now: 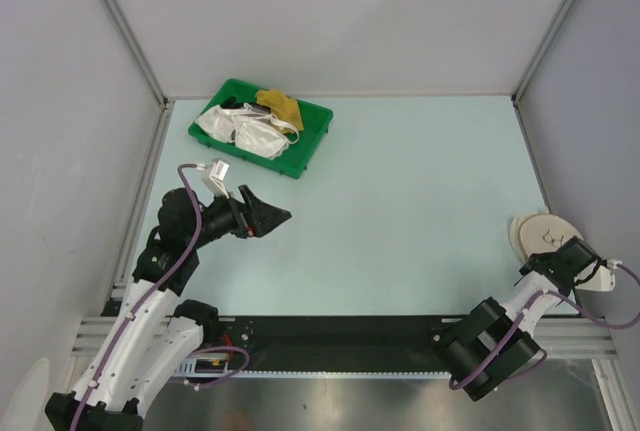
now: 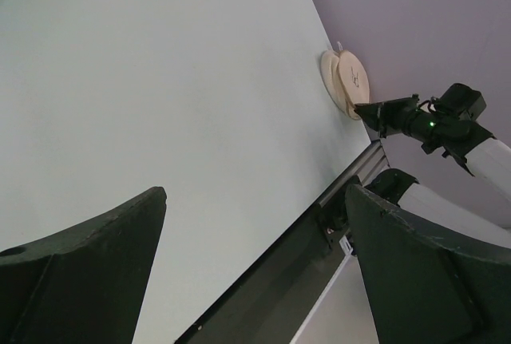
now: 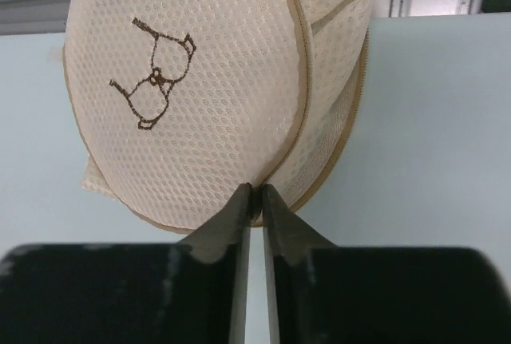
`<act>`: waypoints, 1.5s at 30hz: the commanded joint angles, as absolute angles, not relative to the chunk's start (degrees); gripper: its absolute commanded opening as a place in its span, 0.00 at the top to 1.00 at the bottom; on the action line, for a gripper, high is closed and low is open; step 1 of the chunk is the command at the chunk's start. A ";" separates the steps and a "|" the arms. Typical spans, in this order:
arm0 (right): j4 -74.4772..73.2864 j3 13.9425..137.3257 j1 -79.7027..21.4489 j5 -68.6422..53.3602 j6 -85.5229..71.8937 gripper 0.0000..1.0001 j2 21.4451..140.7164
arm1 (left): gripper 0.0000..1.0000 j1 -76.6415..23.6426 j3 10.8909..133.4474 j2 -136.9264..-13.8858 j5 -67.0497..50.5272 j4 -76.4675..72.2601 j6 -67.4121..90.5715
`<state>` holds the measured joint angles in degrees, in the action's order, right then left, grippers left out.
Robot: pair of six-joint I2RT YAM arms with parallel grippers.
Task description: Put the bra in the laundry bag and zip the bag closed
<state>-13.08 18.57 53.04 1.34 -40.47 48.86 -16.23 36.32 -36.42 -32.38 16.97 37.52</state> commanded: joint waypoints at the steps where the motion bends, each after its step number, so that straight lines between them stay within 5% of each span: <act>1: -9.13 20.91 50.03 -1.23 -37.71 0.97 51.59 | 0.00 -16.26 37.35 -35.77 -34.10 15.21 37.53; 9: -19.42 29.34 17.34 12.12 -38.93 1.00 47.73 | 0.03 -19.50 38.84 -37.70 -31.39 15.73 33.05; 21: -28.74 41.31 -26.42 8.80 -39.54 1.00 52.38 | 0.01 -56.40 42.71 -45.16 -0.37 11.35 25.50; 31: -20.58 37.62 -33.57 0.53 -53.42 1.00 48.69 | 0.01 -75.66 46.75 -66.94 16.16 -2.98 26.45; 40: -15.56 34.45 -35.16 -4.30 -60.73 1.00 45.53 | 0.01 -74.45 46.05 -76.37 24.60 -14.76 26.63; 45: -13.46 32.35 -35.16 -7.20 -63.10 1.00 43.16 | 0.09 -67.96 46.67 -80.94 18.47 -16.69 28.12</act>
